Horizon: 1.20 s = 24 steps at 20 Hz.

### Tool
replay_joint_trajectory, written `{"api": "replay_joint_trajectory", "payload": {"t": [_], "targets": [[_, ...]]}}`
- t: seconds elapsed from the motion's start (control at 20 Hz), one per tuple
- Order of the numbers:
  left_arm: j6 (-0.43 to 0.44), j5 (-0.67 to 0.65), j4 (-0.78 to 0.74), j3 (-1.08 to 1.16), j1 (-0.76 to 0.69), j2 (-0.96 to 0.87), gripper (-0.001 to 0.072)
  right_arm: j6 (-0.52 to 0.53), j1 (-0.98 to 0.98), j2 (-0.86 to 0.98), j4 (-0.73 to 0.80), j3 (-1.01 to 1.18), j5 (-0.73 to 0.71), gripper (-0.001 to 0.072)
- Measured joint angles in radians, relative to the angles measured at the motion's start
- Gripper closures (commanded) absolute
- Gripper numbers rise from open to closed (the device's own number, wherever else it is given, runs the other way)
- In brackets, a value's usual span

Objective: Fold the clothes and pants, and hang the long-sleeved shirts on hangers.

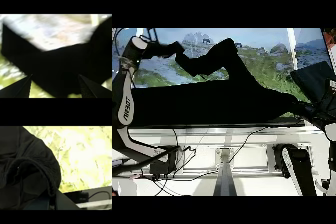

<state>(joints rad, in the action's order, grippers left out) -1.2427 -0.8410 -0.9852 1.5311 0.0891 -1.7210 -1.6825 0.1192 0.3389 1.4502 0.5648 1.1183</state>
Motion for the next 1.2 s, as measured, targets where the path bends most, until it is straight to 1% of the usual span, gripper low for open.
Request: {"api": "replay_joint_trajectory", "payload": {"t": [0.15,0.25,0.45,0.65,0.7,0.75,0.85,0.9,0.95,1.0,1.1,1.2], "targets": [[-0.065,-0.025,-0.03,0.0,0.037,-0.064,0.0071,0.0,0.0,0.0,0.001,0.0,-0.009,0.0691],[-0.083,-0.017,-0.024,0.0,0.043,-0.109,0.0071,0.0,0.0,0.0,0.001,0.0,-0.011,0.0691],[-0.097,0.09,0.048,0.002,0.041,-0.176,0.0074,0.0,0.0,0.0,0.002,0.0,-0.012,0.0691],[-0.092,0.208,0.083,0.005,0.026,-0.209,0.0075,-0.001,0.0,0.014,0.009,-0.008,-0.015,0.0691],[-0.089,0.226,0.09,0.006,0.022,-0.217,0.0088,-0.001,0.0,0.024,0.014,-0.016,-0.014,0.0691],[-0.084,0.246,0.095,0.008,0.016,-0.227,0.0167,-0.002,0.0,0.037,0.019,-0.027,-0.015,0.0691],[-0.077,0.268,0.098,0.016,0.006,-0.245,0.0294,-0.002,0.0,0.069,0.022,-0.051,-0.016,0.0691],[-0.075,0.276,0.097,0.021,0.0,-0.253,0.0447,-0.003,0.0,0.091,0.024,-0.062,-0.017,0.0691],[-0.064,0.277,0.096,0.028,-0.006,-0.259,0.0629,-0.003,0.0,0.109,0.026,-0.069,-0.018,0.0691],[-0.041,0.273,0.09,0.037,-0.01,-0.262,0.07,-0.003,0.0,0.127,0.026,-0.074,-0.02,0.0691],[0.018,0.264,0.085,0.067,-0.014,-0.253,0.0701,-0.003,0.0,0.155,0.027,-0.082,-0.039,0.0691],[0.055,0.235,0.053,0.107,-0.012,-0.219,0.0702,-0.003,0.0,0.17,0.03,-0.084,-0.071,0.0691]]}}
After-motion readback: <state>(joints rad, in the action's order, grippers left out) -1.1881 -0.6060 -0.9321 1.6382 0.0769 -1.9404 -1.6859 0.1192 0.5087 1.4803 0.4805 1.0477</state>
